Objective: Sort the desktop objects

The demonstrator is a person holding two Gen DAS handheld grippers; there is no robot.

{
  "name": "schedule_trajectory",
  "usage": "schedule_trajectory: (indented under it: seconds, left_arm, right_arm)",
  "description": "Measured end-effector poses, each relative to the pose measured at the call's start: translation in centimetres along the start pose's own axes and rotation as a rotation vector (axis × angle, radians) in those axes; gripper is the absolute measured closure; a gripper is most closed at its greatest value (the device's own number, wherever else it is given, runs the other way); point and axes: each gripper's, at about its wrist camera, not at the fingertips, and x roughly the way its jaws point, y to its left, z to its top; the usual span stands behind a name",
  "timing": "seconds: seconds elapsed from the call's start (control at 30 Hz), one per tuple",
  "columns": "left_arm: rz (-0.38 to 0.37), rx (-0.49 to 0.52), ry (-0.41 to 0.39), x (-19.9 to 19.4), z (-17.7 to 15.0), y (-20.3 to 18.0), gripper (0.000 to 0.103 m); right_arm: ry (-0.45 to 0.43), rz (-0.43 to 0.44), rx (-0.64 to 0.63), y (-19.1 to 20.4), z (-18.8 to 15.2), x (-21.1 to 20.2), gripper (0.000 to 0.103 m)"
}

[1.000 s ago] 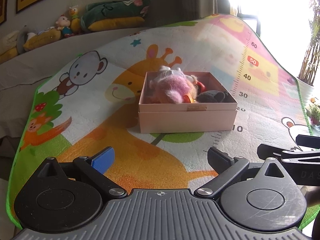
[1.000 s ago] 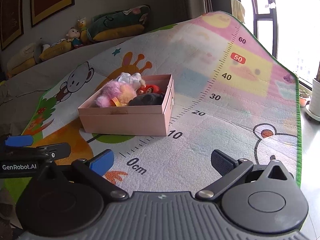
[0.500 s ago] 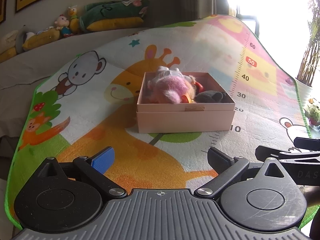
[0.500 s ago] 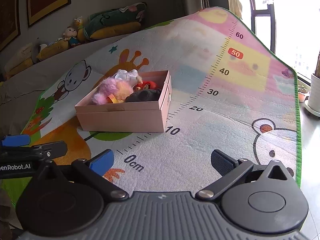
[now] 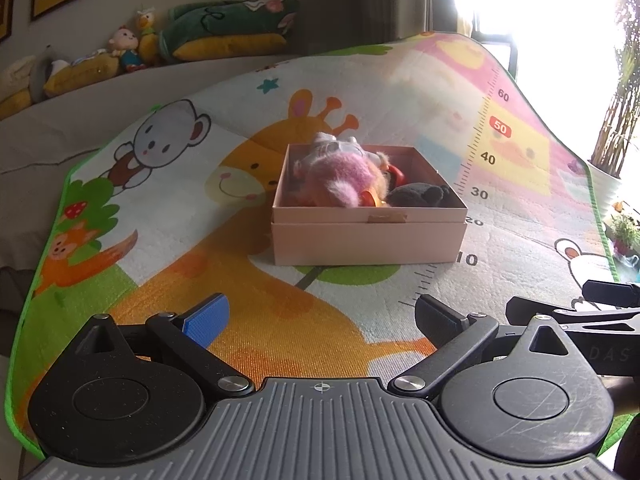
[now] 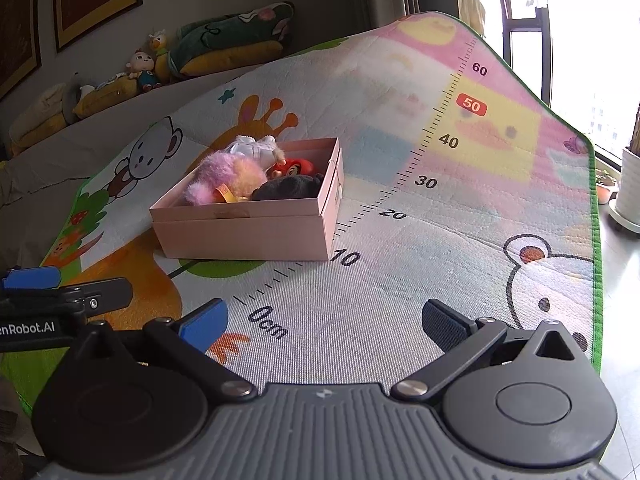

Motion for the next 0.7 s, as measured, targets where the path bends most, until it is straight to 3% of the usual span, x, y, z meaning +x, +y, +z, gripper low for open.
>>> schedule_trajectory:
  seconds: [0.7]
  left_arm:
    - [0.008, -0.017, 0.0, -0.12, 0.14, 0.17, 0.002]
  right_arm:
    - [-0.015, -0.005, -0.013, 0.26, 0.2, -0.25, 0.0]
